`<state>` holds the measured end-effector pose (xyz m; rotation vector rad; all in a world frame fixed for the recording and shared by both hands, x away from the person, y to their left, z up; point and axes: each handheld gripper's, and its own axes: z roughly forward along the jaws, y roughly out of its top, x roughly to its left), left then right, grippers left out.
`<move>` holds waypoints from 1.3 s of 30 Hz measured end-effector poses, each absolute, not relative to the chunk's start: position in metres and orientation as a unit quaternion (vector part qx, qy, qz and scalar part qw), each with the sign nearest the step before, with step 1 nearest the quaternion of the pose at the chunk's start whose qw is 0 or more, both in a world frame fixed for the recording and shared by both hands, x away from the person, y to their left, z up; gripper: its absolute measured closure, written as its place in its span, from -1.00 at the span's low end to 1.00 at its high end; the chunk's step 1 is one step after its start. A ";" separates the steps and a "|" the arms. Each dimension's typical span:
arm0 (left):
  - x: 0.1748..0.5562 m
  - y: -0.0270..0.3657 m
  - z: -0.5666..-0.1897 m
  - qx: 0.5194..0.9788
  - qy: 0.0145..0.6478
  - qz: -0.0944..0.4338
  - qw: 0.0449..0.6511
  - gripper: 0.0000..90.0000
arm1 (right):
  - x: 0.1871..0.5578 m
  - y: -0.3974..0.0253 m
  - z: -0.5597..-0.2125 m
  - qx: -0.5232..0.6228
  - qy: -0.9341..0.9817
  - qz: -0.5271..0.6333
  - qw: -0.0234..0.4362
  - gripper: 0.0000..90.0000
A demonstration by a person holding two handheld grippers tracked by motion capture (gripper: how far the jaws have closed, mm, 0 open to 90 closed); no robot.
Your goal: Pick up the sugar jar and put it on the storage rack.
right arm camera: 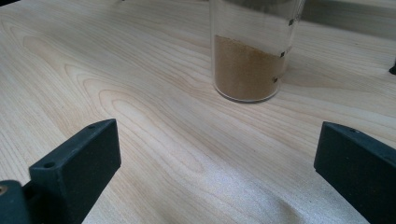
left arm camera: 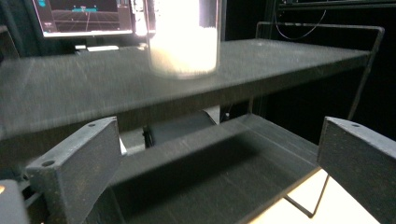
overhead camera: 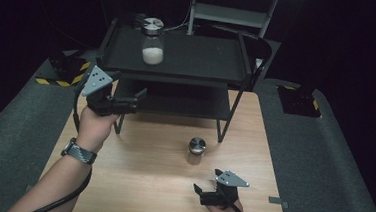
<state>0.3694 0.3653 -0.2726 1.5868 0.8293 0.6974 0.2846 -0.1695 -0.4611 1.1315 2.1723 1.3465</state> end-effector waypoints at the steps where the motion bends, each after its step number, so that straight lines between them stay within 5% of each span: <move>1: 0.368 0.366 -0.276 0.679 0.353 0.296 0.572 -0.99 | 0.285 -0.170 -0.461 0.398 0.766 0.475 0.173 -1.00; 39: 0.306 0.391 -0.414 0.750 0.370 0.231 0.497 -0.99 | 0.286 -0.168 -0.460 0.390 0.773 0.470 0.172 -1.00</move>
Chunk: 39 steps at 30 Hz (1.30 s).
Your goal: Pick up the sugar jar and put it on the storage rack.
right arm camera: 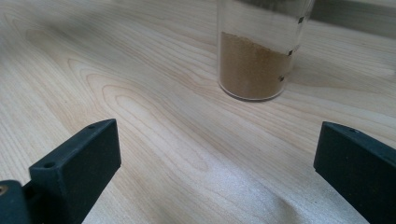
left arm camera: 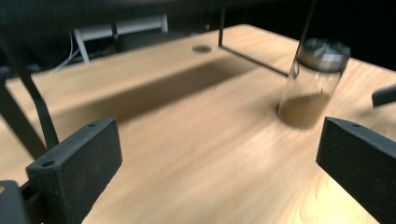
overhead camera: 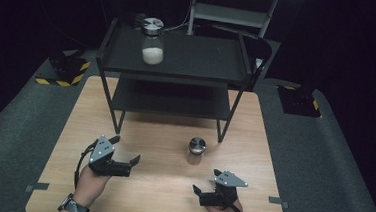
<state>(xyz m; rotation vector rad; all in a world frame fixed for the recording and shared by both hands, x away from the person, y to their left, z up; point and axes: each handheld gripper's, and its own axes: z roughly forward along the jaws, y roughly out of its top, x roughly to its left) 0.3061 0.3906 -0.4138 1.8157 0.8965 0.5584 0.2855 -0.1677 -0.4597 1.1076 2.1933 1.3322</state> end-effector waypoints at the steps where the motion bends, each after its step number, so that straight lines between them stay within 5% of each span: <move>1: 0.304 0.392 -0.417 0.752 0.371 0.229 0.494 -0.99 | 0.285 -0.167 -0.460 0.390 0.773 0.470 0.174 -1.00; 39: 0.289 0.390 -0.445 0.795 0.372 0.224 0.423 -0.98 | 0.284 -0.163 -0.458 0.394 0.775 0.461 0.181 -0.99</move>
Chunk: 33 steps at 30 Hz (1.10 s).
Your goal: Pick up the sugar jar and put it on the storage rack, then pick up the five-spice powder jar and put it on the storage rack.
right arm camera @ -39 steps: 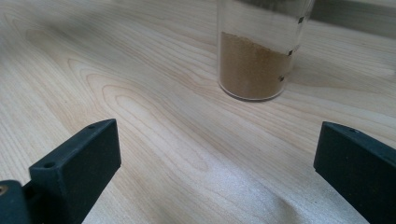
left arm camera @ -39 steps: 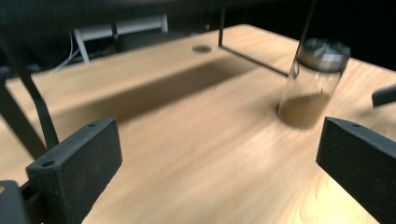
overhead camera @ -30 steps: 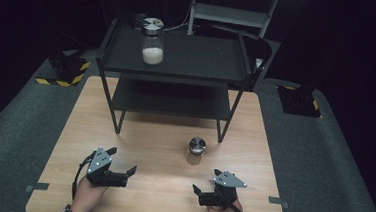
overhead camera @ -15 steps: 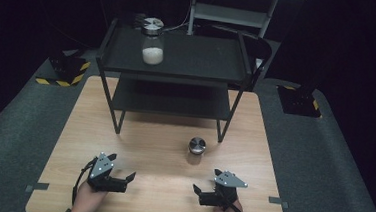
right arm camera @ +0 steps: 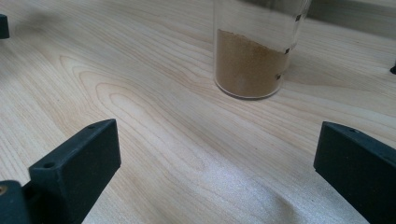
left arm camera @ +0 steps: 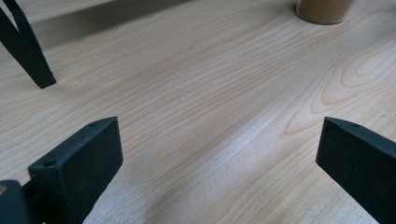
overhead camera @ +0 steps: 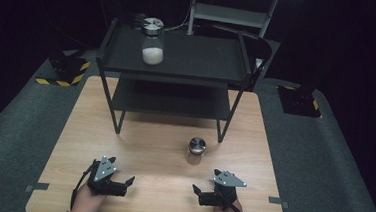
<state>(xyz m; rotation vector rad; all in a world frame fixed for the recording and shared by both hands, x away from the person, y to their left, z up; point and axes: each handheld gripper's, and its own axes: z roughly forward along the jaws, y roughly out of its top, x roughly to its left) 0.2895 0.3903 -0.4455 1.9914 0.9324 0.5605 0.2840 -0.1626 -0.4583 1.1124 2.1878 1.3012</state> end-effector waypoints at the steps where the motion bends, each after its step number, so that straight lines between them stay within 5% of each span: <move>1: 0.289 0.391 -0.446 0.794 0.374 0.223 0.424 -0.98 | 0.284 -0.163 -0.458 0.393 0.775 0.461 0.179 -0.99; 19: 0.287 0.394 -0.446 0.799 0.361 0.226 0.424 -0.98 | 0.288 -0.166 -0.458 0.407 0.769 0.463 0.167 -0.99; 33: 0.281 0.392 -0.445 0.801 0.359 0.234 0.418 -0.98 | 0.265 -0.166 -0.450 0.397 0.740 0.498 0.216 -1.00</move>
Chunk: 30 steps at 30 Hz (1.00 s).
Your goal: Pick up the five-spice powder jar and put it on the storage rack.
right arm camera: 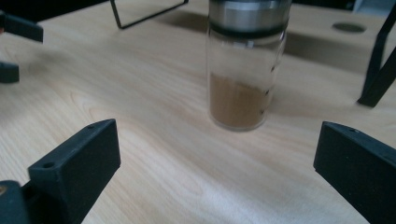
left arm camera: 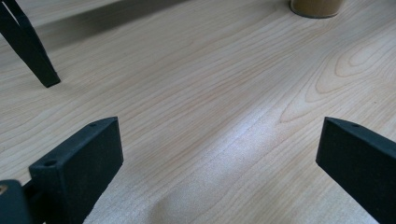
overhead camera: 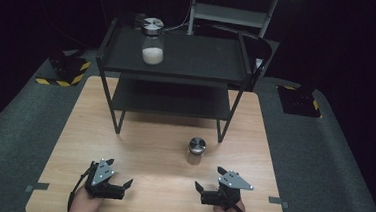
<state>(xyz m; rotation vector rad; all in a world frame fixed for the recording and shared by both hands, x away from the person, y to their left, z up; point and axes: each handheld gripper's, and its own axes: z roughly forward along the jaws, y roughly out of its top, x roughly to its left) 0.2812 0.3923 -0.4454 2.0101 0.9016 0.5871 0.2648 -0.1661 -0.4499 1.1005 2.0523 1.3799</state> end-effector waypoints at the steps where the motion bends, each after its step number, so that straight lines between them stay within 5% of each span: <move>1: 0.281 0.392 -0.445 0.802 0.358 0.236 0.416 -0.98 | 0.262 -0.165 -0.449 0.400 0.736 0.500 0.220 -1.00; 30: 0.284 0.393 -0.444 0.808 0.353 0.230 0.412 -0.98 | 0.299 -0.136 -0.438 0.414 0.727 0.494 0.235 -0.99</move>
